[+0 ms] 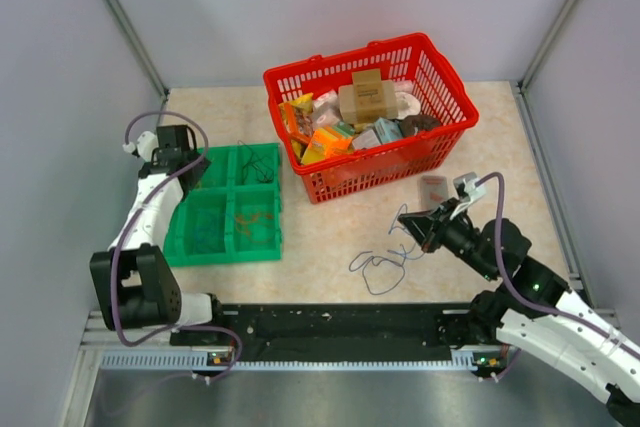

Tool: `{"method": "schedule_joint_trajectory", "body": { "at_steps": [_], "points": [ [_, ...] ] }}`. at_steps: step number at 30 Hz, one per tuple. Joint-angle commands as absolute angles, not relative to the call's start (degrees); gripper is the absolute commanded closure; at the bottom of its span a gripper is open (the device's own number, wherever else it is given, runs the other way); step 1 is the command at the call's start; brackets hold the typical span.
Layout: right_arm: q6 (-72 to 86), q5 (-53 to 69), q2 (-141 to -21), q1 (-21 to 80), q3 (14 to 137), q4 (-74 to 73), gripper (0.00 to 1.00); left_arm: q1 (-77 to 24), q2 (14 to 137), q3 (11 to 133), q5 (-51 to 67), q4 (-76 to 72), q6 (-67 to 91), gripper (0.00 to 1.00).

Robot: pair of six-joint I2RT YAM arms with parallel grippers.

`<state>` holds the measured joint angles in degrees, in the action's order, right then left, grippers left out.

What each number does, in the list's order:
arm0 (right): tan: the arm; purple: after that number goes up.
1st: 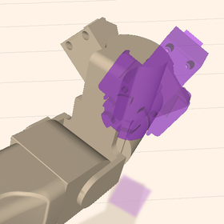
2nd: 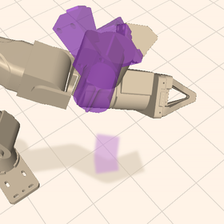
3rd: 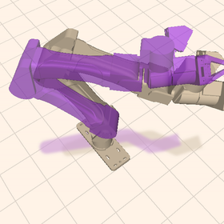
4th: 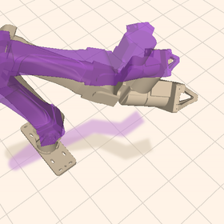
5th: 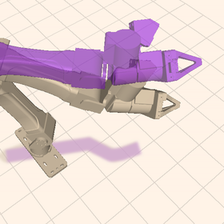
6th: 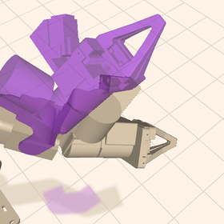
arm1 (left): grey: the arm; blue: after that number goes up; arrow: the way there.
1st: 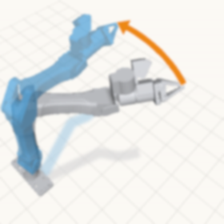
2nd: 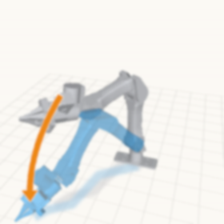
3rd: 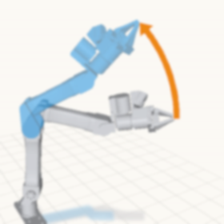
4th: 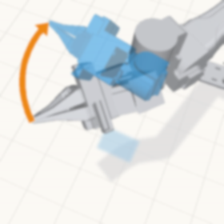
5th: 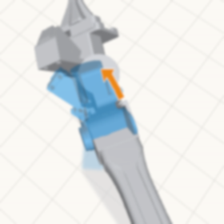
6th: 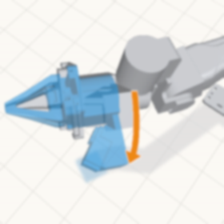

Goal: Untangle the cables

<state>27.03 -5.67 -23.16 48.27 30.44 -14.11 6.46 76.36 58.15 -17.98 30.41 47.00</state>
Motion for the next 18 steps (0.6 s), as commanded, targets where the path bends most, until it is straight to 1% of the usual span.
{"method": "schedule_joint_trajectory", "body": {
  "at_steps": [1,3,4,6,9,11,14,18],
  "points": [
    [26.98,-5.62,-21.36,48.52,30.15,-11.34,1.0,8.87,80.94,60.55,-20.65,31.72,51.94,0.3],
    [26.63,-5.8,-20.92,48.52,29.97,-11.51,1.0,9.32,81.73,60.12,-20.57,29.9,51.77,0.35],
    [26.54,-5.8,-20.74,48.6,29.97,-11.6,1.0,9.4,82.0,59.94,-20.57,29.01,51.51,0.41],
    [26.37,-5.98,-20.57,48.52,29.71,-11.78,1.0,9.49,82.7,59.85,-20.48,27.87,51.42,0.46],
    [26.19,-5.98,-20.22,48.52,29.62,-11.78,1.0,9.49,83.75,59.33,-19.78,26.19,51.76,0.51],
    [26.28,-5.98,-20.04,48.6,29.53,-11.69,1.0,9.49,84.37,60.55,-19.16,28.11,51.51,0.54],
    [26.28,-6.06,-19.6,48.52,29.36,-12.04,1.0,9.23,83.68,61.17,-20.65,29.44,51.07,0.53],
    [26.37,-6.33,-19.51,48.6,28.92,-11.87,1.0,9.14,81.39,61.35,-21.71,30.58,50.19,0.4]
  ]
}}
